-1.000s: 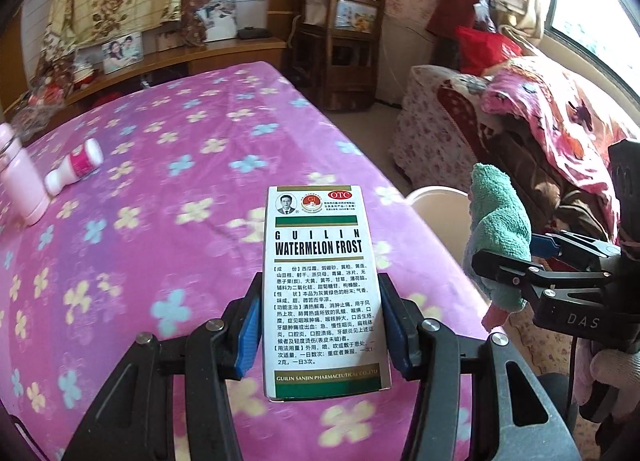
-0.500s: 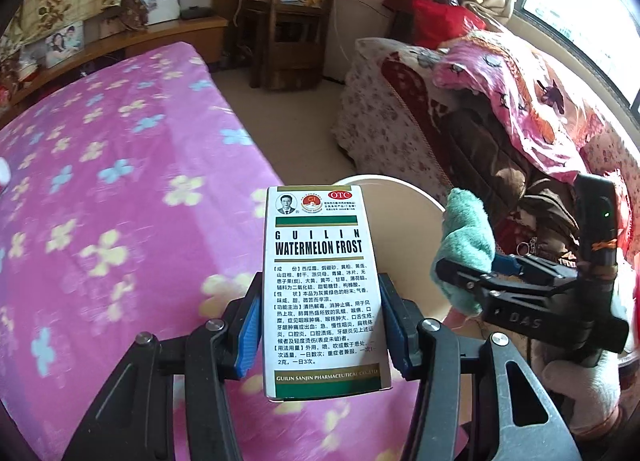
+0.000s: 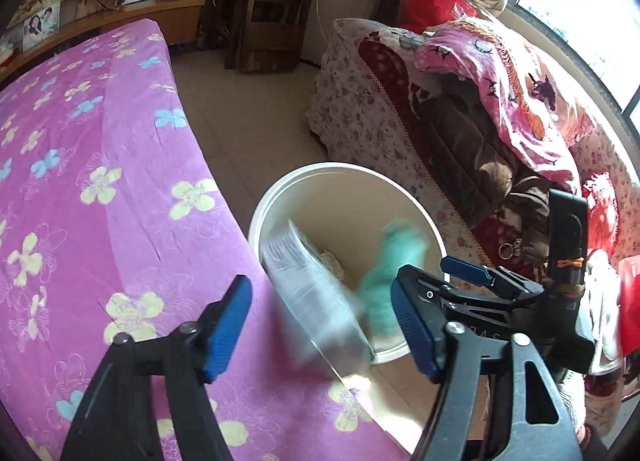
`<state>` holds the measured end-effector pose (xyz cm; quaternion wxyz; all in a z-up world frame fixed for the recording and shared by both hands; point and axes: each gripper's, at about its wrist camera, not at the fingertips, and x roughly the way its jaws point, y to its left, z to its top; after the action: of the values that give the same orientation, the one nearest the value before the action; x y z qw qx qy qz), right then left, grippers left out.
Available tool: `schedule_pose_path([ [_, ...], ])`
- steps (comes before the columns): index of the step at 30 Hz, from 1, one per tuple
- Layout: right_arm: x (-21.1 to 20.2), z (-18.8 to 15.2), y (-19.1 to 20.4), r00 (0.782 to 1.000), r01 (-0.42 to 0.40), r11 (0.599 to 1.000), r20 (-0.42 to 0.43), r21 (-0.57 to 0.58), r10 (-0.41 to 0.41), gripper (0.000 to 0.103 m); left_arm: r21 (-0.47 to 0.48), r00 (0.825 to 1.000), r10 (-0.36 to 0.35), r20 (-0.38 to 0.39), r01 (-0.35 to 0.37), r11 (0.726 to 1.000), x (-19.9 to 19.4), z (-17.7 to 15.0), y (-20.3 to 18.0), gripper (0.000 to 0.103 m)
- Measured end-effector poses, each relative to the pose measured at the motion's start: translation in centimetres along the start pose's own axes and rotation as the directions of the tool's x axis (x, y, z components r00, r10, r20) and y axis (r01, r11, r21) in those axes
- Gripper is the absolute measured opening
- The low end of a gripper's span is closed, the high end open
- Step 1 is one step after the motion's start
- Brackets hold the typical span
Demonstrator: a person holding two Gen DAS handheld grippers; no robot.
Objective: Collect trash
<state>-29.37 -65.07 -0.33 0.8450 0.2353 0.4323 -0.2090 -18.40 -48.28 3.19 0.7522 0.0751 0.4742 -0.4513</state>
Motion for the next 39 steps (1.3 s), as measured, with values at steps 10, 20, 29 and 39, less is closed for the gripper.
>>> schedule_pose_path([
  [10,-2.2,-1.6,1.3,1.000,0.008,1.000,0.022,-0.006,-0.008,0.078,-0.008,0.997,0.061,0.056,-0.061,0.998,-2.6,-1.0,1.0,0.074],
  [20,-7.6,-3.2,7.6,0.987,0.078,0.993,0.150,-0.083,-0.065,0.079,0.022,0.963,0.184,0.196,-0.192,0.981,-7.8,-2.8,1.5,0.074],
  [29,-12.6,-4.7,10.9,0.958,0.089,0.995,0.276,-0.050,-0.072,0.079,0.012,0.901,0.262,0.346,-0.283,0.959,-13.6,-4.0,2.1,0.074],
  [39,-17.9,-5.8,12.7,0.911,0.103,0.994,0.405,-0.034,-0.081,0.079,0.016,0.863,0.257,0.435,-0.293,0.956,-18.1,-5.7,1.3,0.075],
])
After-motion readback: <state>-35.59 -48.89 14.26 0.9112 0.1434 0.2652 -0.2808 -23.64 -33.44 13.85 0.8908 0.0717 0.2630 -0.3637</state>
